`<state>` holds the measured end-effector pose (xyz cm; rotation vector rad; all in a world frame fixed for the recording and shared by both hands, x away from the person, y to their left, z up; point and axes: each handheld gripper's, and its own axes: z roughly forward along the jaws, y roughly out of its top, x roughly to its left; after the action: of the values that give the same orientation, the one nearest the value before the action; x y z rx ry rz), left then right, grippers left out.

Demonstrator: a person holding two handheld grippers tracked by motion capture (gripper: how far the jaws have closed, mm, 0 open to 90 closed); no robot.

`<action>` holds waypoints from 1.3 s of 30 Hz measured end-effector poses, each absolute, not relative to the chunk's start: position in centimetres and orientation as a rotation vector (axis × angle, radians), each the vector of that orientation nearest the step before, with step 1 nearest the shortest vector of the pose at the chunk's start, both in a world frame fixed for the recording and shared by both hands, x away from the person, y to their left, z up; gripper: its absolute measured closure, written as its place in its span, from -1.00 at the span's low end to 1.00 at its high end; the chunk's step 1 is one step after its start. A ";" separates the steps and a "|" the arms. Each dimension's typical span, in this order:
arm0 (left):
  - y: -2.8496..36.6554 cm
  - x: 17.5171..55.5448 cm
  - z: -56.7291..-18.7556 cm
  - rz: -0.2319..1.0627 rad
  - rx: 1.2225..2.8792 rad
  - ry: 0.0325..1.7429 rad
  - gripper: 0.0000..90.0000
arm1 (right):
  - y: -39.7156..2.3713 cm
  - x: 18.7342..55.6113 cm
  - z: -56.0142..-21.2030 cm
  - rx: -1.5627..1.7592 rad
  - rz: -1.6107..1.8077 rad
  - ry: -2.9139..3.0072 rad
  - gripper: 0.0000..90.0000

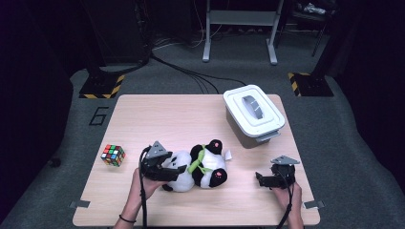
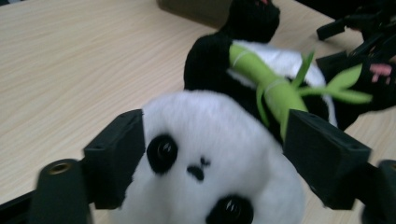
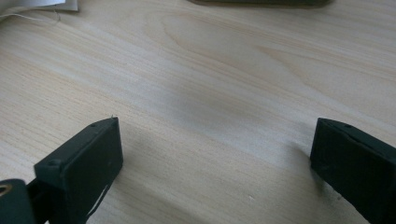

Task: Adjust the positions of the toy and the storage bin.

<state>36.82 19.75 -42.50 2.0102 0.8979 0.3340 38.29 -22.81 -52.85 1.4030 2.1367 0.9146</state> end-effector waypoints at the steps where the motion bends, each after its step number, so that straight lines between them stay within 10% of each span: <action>1: 19.3 36.9 -42.3 0.337 2.013 0.891 -0.65 | -22.8 38.3 -52.9 1.402 0.914 2.137 -0.96; 12: 13.4 37.8 -41.9 0.363 2.043 0.896 -0.63 | -22.8 38.3 -52.9 1.401 0.914 2.137 -0.96; 22: 12.4 37.5 -44.1 0.409 2.105 0.903 0.42 | -22.8 38.3 -52.9 1.400 0.913 2.137 -0.96; 39: 17.1 37.8 -41.6 0.359 2.187 0.713 0.73 | -22.8 38.3 -52.9 1.401 0.911 2.133 -0.96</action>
<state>37.79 17.12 -41.57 2.1869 0.7130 0.3592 38.27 -22.80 -52.86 1.4009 2.1334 0.9109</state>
